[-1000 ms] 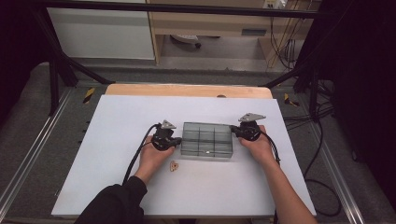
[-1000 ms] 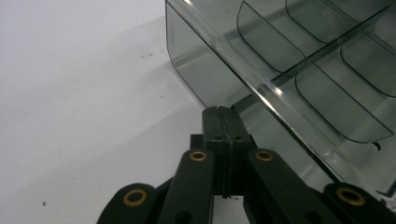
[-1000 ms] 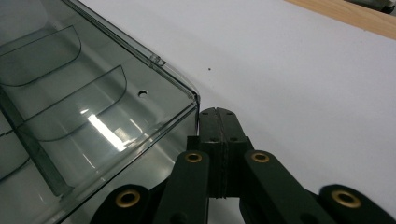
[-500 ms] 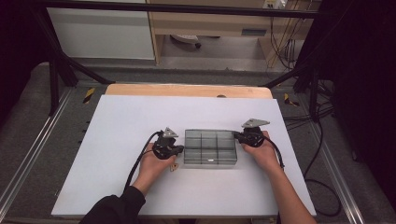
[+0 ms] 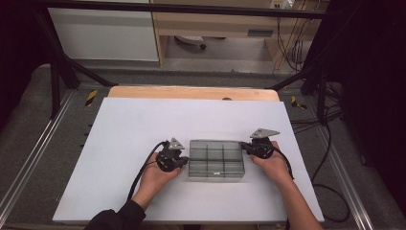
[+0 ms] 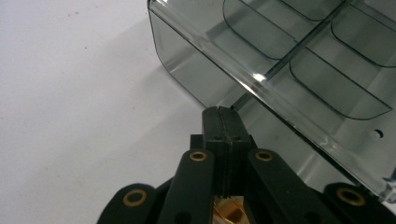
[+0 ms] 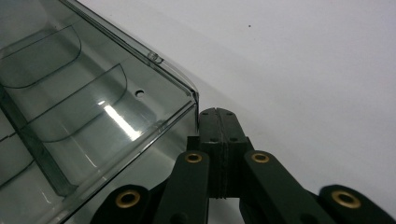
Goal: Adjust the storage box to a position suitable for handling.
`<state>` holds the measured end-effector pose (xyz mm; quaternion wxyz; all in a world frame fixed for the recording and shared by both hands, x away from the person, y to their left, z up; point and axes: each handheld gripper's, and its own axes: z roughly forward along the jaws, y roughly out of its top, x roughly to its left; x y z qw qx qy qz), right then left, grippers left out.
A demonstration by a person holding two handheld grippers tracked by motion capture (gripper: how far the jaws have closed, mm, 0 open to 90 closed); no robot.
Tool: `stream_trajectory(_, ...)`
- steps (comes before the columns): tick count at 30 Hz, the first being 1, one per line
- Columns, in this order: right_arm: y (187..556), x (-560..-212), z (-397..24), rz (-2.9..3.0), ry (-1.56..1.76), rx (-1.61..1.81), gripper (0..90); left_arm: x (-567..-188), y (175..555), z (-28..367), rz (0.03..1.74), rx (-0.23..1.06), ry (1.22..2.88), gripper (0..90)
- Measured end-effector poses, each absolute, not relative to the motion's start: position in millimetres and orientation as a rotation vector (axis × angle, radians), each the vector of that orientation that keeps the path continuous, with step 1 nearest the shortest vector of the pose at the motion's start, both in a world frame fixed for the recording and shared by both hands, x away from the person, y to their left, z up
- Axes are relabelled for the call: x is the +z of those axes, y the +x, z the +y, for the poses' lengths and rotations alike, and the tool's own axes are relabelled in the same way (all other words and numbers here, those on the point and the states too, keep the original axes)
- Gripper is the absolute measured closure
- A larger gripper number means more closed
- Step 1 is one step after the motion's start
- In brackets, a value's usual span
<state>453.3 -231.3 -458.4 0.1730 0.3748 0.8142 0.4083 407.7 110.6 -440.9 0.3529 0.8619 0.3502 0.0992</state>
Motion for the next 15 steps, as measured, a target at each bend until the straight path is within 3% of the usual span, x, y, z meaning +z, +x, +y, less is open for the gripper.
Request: stream_trajectory(15,424.5,-456.8,-233.9,2.326,1.088,1.143,90.0,-441.9,376.7,108.3,0.840,0.276,2.250,90.0)
